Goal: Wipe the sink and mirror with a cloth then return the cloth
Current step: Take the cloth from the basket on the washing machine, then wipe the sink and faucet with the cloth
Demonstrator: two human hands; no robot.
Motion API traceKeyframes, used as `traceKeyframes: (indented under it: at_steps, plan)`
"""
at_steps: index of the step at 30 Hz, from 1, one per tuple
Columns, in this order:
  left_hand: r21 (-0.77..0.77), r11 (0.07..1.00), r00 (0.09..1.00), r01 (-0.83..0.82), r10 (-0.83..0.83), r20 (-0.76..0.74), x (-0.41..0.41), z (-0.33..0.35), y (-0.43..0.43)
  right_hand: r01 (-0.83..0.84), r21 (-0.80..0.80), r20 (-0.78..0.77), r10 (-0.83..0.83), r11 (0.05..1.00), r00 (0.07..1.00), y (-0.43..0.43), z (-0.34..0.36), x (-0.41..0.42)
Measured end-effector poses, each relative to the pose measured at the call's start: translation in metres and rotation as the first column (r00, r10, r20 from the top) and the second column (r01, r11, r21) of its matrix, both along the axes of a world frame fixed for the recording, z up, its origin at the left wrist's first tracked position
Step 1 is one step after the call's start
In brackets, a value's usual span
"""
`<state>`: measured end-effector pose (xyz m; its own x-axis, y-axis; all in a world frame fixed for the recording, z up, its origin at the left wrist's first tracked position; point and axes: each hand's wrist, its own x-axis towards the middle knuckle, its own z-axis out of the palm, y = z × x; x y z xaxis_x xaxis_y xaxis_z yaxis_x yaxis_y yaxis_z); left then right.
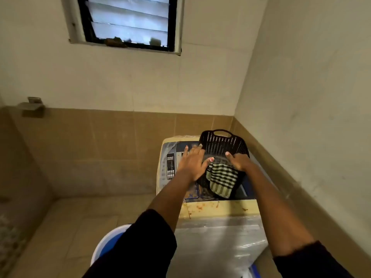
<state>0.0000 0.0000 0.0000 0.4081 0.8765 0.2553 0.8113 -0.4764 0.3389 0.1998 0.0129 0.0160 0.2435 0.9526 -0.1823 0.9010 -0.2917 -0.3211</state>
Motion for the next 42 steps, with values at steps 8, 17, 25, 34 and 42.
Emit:
traceKeyframes:
  at_steps: [8,17,25,34,42]
  plan:
    - [-0.167,0.986,0.990,-0.020,0.042,0.131,-0.001,-0.011,0.003,0.064,0.148,-0.230,-0.029,0.987,0.973,0.007,0.004,-0.005]
    - [-0.314,0.938,0.474,0.148,0.211,0.855,-0.064,0.010,-0.050,-0.108,0.719,-0.315,0.461,0.686,0.830,-0.071,0.062,-0.110]
    - [-0.357,0.896,0.046,0.265,0.358,0.933,-0.262,0.020,-0.167,-0.354,0.479,-0.812,0.559,0.803,0.168,-0.148,0.040,-0.293]
    - [-0.426,0.782,-0.058,-0.455,0.451,0.891,-0.458,0.003,-0.398,-0.814,0.115,-0.988,-0.023,0.569,-0.155,-0.310,-0.046,-0.528]
    - [-0.605,0.309,-0.378,-0.734,0.554,0.742,-0.566,-0.034,-0.611,-0.762,0.231,-0.973,0.127,0.604,-0.195,-0.481,-0.092,-0.691]
